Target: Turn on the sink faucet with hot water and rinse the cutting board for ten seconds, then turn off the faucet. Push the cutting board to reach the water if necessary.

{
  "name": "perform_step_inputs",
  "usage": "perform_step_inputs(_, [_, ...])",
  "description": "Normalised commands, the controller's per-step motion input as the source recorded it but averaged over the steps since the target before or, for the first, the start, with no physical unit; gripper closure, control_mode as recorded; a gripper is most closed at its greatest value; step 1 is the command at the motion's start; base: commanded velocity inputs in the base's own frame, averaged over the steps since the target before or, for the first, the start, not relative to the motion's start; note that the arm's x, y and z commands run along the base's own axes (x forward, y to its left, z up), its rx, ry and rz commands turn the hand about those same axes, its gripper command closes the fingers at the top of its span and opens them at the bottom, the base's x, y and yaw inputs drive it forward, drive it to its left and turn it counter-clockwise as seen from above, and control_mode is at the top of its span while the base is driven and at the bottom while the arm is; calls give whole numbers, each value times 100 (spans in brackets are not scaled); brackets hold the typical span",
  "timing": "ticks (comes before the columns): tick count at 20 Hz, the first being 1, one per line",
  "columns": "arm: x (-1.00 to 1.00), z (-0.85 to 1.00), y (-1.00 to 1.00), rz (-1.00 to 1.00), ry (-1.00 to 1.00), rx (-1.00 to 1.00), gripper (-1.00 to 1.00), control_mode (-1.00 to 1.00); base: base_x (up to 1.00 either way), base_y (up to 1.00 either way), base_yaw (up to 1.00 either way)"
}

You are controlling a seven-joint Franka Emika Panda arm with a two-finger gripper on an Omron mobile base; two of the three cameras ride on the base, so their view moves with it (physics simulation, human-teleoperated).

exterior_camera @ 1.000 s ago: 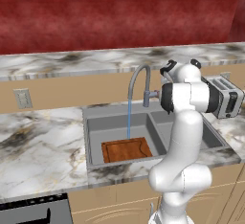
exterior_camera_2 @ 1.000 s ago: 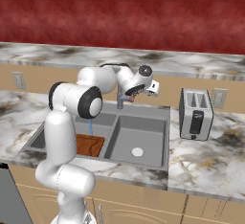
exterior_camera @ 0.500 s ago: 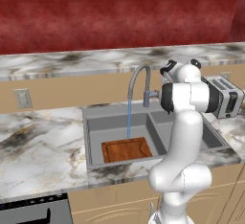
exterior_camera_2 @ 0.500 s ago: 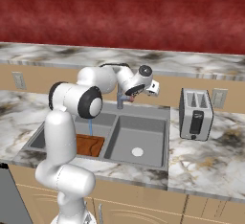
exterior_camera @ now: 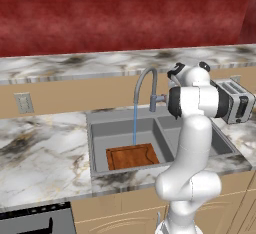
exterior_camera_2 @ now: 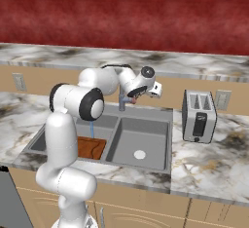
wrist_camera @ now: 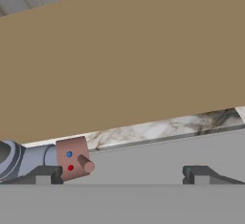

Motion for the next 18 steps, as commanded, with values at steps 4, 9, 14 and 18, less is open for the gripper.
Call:
perform_step_inputs(4, [0,0,0,0,0,0,-100,-100,0,0,0])
perform_step_inputs(9, [0,0,0,0,0,0,-100,-100,0,0,0])
perform_step_inputs(14, [0,0,0,0,0,0,-100,-100,0,0,0])
perform_step_inputs(18, [0,0,0,0,0,0,-100,-100,0,0,0])
